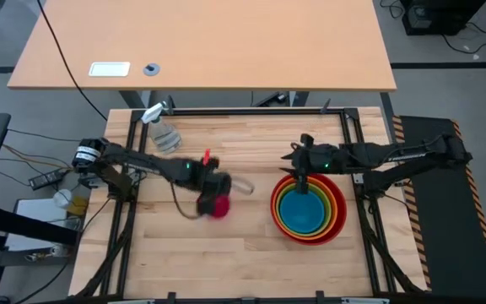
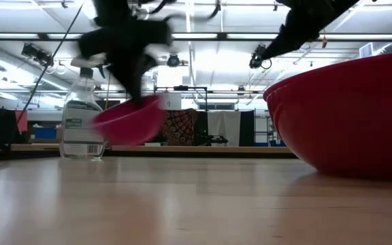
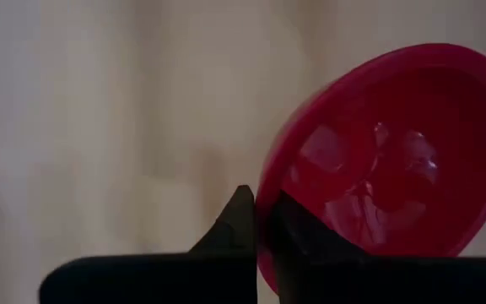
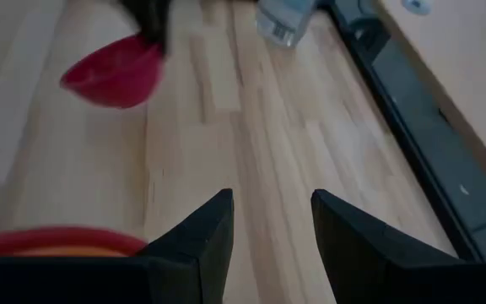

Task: Nest bowls inside each other
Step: Stack the light red bowl on top of the blue bowl

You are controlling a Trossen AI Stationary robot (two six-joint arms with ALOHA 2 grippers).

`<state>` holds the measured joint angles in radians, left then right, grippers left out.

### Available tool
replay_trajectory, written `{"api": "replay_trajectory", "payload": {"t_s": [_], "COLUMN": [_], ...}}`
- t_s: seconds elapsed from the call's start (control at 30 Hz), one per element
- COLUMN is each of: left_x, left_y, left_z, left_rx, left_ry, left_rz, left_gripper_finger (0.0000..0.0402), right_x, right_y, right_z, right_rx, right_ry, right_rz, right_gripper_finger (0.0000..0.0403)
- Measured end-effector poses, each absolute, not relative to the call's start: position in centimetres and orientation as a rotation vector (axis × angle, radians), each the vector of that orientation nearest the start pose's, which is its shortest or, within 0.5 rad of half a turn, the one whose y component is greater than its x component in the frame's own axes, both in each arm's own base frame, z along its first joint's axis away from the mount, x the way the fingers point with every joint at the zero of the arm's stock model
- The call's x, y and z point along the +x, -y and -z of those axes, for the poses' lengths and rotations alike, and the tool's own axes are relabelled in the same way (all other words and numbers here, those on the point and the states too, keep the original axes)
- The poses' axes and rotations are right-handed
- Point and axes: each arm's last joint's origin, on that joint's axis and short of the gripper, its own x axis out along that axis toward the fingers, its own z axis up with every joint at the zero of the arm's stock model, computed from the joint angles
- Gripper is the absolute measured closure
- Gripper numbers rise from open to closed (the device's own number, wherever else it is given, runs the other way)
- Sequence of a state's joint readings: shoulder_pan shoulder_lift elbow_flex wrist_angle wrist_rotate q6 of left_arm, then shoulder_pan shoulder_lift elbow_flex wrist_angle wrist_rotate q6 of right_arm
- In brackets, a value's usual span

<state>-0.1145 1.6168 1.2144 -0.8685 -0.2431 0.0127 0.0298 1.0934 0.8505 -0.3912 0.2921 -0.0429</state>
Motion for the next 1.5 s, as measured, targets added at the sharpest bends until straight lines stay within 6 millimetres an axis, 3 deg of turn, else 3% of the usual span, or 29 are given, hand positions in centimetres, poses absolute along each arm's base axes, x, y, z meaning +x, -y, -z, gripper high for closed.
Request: {"api": "replay_trajectory", "payload": {"t_s": [0.13,0.3,0.57,0.8,1.0,1.13,1.37,1.5], "left_x": [33.8,37.1,44.9,50.7,52.4,52.9,53.0,52.0], "left_y": [-0.3,-1.7,-0.9,0.6,2.9,3.9,4.0,3.9], "left_z": [-28.0,-31.9,-30.1,-25.9,-22.2,-21.7,-22.2,-24.1], "left_rx": [0.169,0.137,0.207,0.252,0.363,0.405,0.443,0.482], "left_ry": [-0.964,-0.64,-0.504,-0.506,-0.704,-0.711,-0.683,-0.701], "left_rz": [-0.246,-0.16,-0.046,0.007,0.14,0.157,0.163,0.181], "left_gripper_finger": [0.0392,0.0392,0.0393,0.0376,0.0384,0.0365,0.0237,0.0177], "right_x": [22.7,21.2,18.7,16.8,16.2,16.3,16.4,16.0], "right_y": [-0.5,-0.7,0.5,0.9,0.8,0.6,0.5,0.5], "right_z": [-28.3,-30.6,-33.1,-34.5,-34.8,-34.7,-34.6,-34.5], "right_rx": [-0.121,-0.088,-0.092,-0.039,-0.041,-0.028,-0.005,0.006], "right_ry": [-0.713,-0.759,-0.672,-0.593,-0.575,-0.602,-0.614,-0.634], "right_rz": [0.277,0.497,0.749,0.759,0.744,0.663,0.621,0.621], "right_gripper_finger": [0.0234,0.0234,0.0234,0.0234,0.0234,0.0234,0.0234,0.0234]}}
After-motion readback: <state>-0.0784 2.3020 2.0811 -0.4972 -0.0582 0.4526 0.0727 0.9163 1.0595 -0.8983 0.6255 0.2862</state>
